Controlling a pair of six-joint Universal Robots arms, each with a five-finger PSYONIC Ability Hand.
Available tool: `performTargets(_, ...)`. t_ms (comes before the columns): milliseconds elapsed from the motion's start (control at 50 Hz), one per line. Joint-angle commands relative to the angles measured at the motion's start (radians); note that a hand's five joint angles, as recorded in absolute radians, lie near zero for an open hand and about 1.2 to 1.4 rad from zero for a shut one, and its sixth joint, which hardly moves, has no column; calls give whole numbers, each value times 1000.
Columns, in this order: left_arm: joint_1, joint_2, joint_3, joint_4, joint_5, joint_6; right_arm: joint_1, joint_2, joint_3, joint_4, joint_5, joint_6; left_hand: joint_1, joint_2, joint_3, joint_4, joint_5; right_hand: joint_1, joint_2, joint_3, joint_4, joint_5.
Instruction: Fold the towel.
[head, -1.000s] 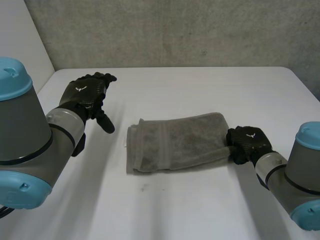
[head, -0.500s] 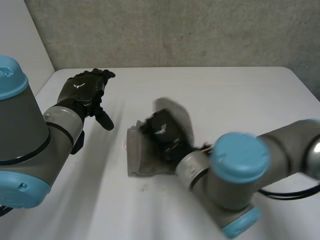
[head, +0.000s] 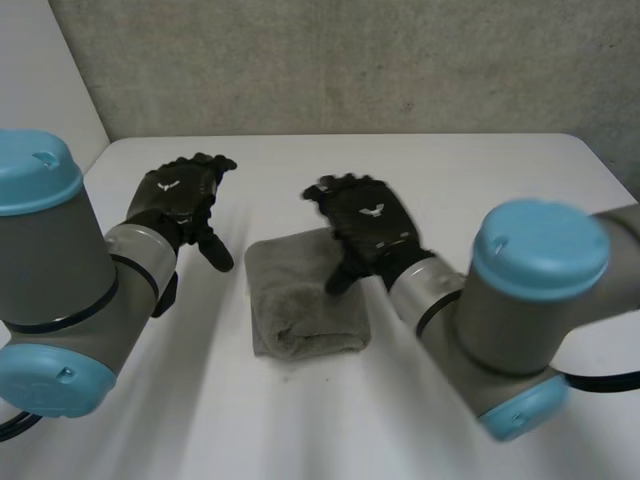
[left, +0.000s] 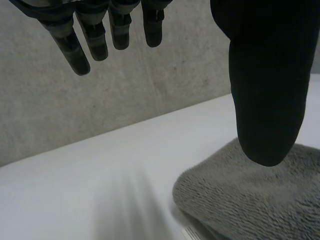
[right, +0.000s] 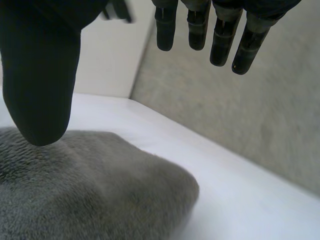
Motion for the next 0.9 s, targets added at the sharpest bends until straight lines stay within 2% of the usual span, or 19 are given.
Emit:
performTargets(20, -49, -94, -5, 3, 5, -48, -114, 49, -92, 230, -39, 181, -3, 10, 7, 8, -34, -36, -47, -38, -58, -54)
performTargets(200, -71, -247, 9, 6, 3, -67, -128, 216, -173, 249, -79, 144, -3, 10, 7, 8, -34, -36, -47, -38, -58, -54)
performTargets(380, -65, -313, 22, 30, 0, -21, -128, 287, -192, 249, -64, -36, -3, 10, 7, 8, -34, -36, -47, -38, -58, -54)
performTargets(440, -65, -306, 11, 33, -1, 36, -129, 261, -192, 250, -61, -66, -3, 10, 7, 8, -34, -36, -47, -38, -58, -54)
performTargets(480, -65, -290, 9, 32, -3, 68, -143, 186, -192, 249, -59, -73, -3, 10, 7, 8, -34, -36, -47, -38, -58, -54)
performTargets(600, -57, -143, 23, 24, -4, 122, -187, 48, -184, 249, -32, -70, -3, 10, 7, 8, -34, -36, -47, -38, -58, -54)
performTargets(660, -36, -29, 72, 15, 2, 122, -230, -81, -186, 249, 52, -68, -3, 10, 7, 8, -34, -36, -47, -38, -58, -54)
performTargets(700, -17, 13, 98, -3, 2, 119, -238, -112, -189, 249, 79, -71, -2, 11, 8, 8, -33, -36, -47, -38, -58, -54)
performTargets(740, 16, 81, 149, -80, 3, 119, -247, -138, -192, 257, 94, -73, -2, 11, 8, 8, -33, -36, -47, -38, -58, -54)
performTargets(900, 71, 148, 223, -252, 7, 116, -283, -228, -199, 336, 99, -74, -3, 10, 7, 8, -34, -36, -47, -38, -58, -54)
